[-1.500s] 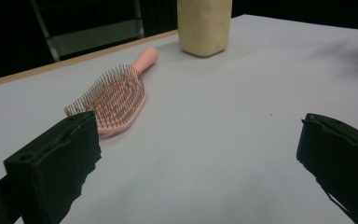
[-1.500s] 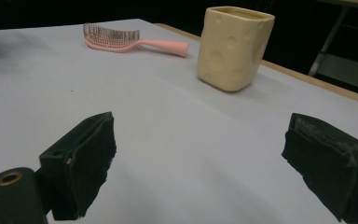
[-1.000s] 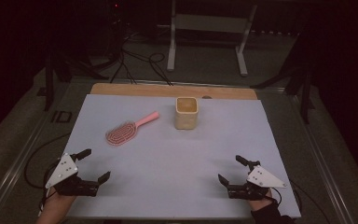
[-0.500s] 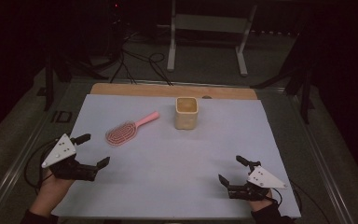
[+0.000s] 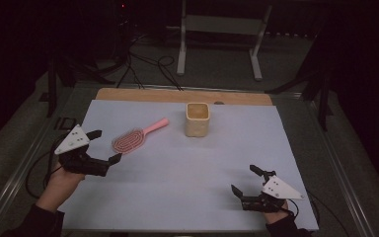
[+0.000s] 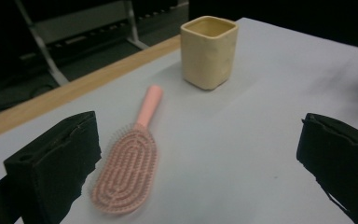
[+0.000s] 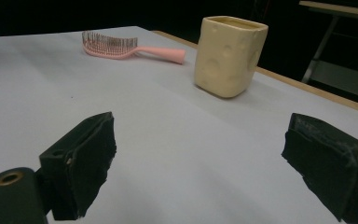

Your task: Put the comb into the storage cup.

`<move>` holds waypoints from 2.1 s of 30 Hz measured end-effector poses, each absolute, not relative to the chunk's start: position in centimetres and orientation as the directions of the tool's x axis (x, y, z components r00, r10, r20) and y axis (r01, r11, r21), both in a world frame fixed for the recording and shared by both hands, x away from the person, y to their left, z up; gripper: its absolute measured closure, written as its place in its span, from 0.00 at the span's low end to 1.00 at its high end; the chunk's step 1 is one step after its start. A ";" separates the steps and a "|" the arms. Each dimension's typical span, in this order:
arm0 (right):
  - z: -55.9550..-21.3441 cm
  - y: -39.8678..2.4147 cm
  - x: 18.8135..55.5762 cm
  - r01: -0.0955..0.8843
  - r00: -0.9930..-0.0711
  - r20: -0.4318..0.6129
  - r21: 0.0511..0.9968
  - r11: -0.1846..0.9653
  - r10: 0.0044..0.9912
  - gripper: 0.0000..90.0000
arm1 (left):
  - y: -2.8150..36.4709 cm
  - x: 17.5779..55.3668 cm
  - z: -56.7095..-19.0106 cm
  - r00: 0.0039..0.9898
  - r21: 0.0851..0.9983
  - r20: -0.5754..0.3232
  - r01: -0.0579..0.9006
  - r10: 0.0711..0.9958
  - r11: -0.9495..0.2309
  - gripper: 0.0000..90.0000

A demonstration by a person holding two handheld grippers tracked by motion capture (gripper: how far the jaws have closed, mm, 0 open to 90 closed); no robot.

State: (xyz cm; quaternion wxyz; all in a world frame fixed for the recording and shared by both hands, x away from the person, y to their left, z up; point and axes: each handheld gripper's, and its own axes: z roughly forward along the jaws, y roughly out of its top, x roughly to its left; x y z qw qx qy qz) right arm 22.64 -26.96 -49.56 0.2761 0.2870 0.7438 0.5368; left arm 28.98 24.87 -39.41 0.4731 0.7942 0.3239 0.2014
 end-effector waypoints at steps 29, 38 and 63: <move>-49.5 -26.9 22.6 0.125 -0.696 -0.103 0.957 0.261 0.711 0.10 | 18.4 37.6 -38.9 0.712 0.782 -0.017 0.447 0.702 -0.434 0.07; -49.6 -26.9 22.6 0.126 -0.697 -0.102 0.957 0.261 0.710 0.10 | 17.4 39.6 -39.4 0.722 0.761 -0.022 0.460 0.691 -0.457 0.17; -49.6 -27.0 22.5 0.128 -0.700 -0.092 0.960 0.251 0.708 0.10 | 15.7 45.8 -44.0 0.619 0.649 -0.007 0.601 0.785 -0.467 0.75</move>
